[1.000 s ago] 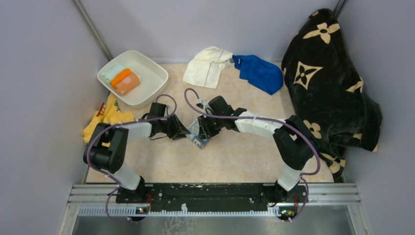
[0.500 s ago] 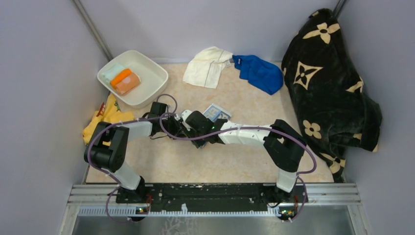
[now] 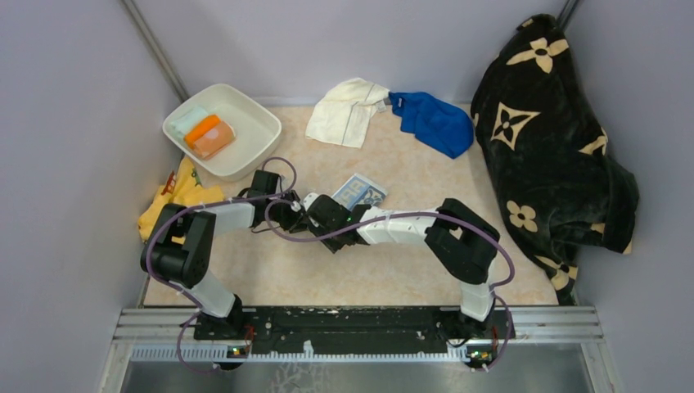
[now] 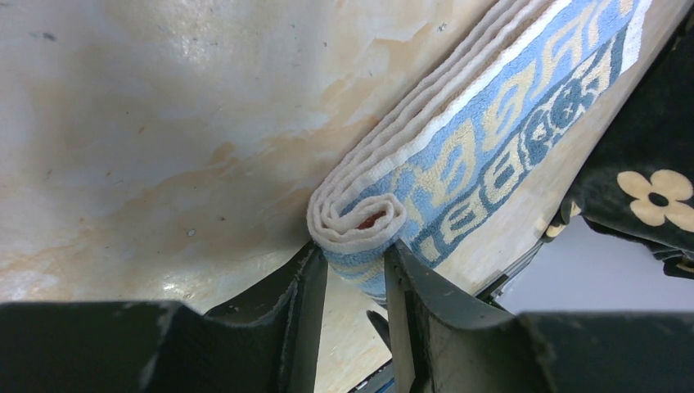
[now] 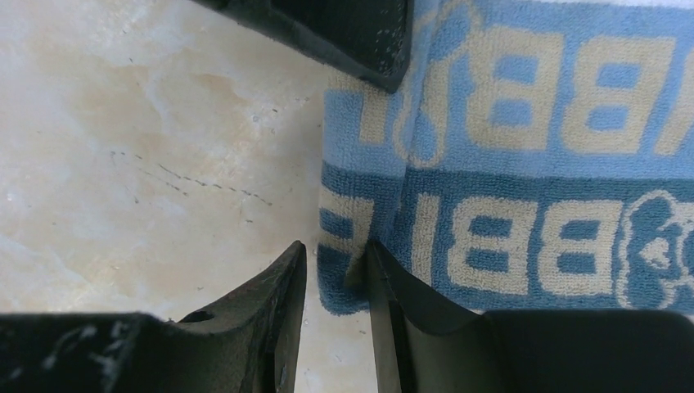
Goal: Roll the towels
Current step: Roll the towel at the center of the board.
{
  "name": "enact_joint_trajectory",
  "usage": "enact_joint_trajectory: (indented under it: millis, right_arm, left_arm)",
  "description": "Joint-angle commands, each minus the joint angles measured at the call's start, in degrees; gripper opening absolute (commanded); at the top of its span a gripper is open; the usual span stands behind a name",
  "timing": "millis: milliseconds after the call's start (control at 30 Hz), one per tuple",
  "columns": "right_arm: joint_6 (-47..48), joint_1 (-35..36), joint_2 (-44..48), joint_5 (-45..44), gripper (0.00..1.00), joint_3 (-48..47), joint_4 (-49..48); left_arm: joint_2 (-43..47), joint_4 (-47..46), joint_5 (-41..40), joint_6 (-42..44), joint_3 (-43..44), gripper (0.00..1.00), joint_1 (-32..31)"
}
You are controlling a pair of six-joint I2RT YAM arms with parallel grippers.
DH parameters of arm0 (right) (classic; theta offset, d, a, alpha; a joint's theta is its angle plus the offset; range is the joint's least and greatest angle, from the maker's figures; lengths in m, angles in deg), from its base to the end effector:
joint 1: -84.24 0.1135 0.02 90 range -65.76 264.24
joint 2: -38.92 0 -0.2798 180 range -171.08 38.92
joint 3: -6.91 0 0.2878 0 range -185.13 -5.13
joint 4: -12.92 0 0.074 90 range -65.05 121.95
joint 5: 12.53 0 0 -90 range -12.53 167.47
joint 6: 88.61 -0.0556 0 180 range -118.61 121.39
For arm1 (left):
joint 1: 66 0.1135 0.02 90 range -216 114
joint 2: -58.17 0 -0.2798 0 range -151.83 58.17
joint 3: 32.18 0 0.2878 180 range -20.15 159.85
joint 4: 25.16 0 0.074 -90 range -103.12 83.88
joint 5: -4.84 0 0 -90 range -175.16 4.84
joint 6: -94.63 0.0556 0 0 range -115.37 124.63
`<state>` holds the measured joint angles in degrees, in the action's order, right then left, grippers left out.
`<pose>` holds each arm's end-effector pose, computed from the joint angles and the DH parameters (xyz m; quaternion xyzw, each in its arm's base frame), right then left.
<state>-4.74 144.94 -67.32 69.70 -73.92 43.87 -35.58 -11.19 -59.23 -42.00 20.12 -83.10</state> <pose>0.2169 0.3711 0.1512 -0.4204 0.8577 0.1049 0.2767 0.3029 -0.1186 0.1001 -0.1727 0.9167 -0.3348 0.1329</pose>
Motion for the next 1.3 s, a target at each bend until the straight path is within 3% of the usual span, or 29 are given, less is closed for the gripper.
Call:
enact_joint_trajectory:
  millis: [0,367,533,600,867,1000,1167,1267]
  right_arm:
    - [1.6,2.2,-2.9,-3.7,0.34,-1.5,0.8]
    - [1.8,3.9,-8.4,-13.7,0.33,-0.6,5.6]
    - [3.1,3.6,-8.4,-11.8,0.1,-1.3,6.9]
    - [3.7,2.6,-5.8,-4.3,0.01,-1.3,5.7]
    - [-3.6,-8.4,0.1,37.2,0.0,-0.4,-3.7]
    - [-12.5,-14.7,-1.9,54.4,0.0,3.3,-16.1]
    - [-29.9,-19.9,-5.2,64.2,0.0,10.2,-35.9]
    - [-34.4,-21.4,-7.8,65.3,0.0,12.2,-40.1]
  left_arm:
    - [-2.5,5.6,-6.6,2.8,-1.7,0.4,-0.5]
    - [-2.6,5.1,-6.5,2.3,-2.3,0.4,-0.4]
    - [0.1,5.2,-6.1,2.4,-2.9,0.44,-0.4]
    - [2.4,6.1,-6.5,3.0,-3.2,0.51,0.0]
    - [15.6,11.9,-7.7,4.5,-4.6,0.67,2.4]
    - [20.5,14.5,-7.9,4.6,-5.9,0.71,2.9]
    - [23.2,13.5,-4.2,2.2,-8.7,0.72,2.5]
    - [23.2,11.5,-3.9,1.3,-9.8,0.72,2.3]
